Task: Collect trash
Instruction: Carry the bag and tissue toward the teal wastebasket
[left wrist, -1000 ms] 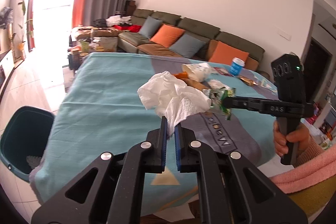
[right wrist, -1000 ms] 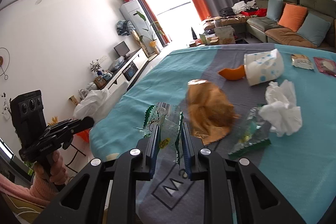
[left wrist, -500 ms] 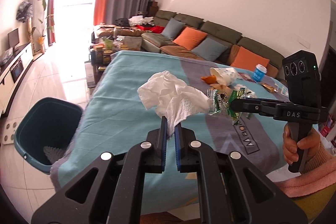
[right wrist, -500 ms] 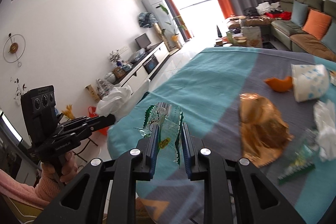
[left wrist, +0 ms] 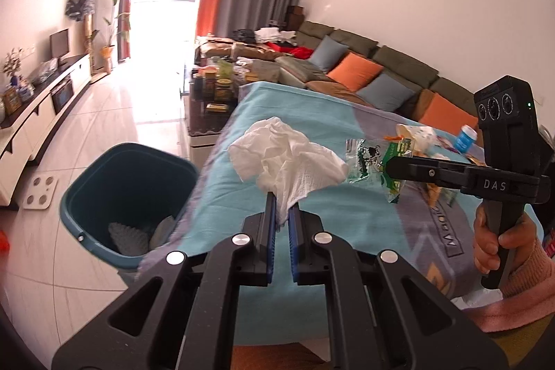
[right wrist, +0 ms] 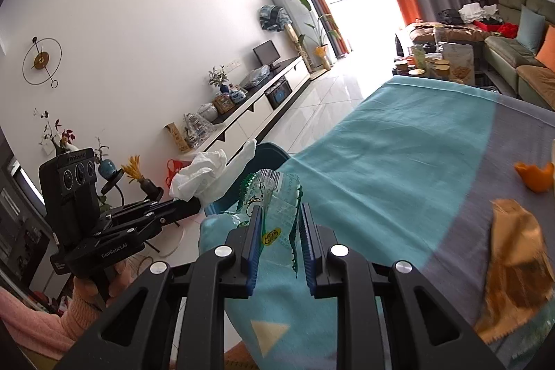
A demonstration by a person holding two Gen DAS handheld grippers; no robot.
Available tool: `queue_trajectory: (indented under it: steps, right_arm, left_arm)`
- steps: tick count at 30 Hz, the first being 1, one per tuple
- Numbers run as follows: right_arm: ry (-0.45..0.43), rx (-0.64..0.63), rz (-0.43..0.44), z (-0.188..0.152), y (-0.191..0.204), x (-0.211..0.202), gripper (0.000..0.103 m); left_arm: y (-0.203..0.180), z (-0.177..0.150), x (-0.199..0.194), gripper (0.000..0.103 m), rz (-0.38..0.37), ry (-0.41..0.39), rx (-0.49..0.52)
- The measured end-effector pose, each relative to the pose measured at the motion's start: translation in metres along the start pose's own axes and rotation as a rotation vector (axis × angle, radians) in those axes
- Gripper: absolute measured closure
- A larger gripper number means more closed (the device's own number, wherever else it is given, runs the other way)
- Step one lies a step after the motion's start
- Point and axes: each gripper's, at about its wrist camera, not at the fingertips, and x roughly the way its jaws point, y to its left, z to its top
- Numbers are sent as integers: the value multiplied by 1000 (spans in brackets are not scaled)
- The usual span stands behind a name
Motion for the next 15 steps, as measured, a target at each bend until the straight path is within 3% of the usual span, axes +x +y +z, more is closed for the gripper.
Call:
queue_trajectory:
  steps: [15]
  right_arm:
    - [69,-66,48,32,26,57,83]
  left_arm:
    - [56,-5,-1,96,120,5,-84]
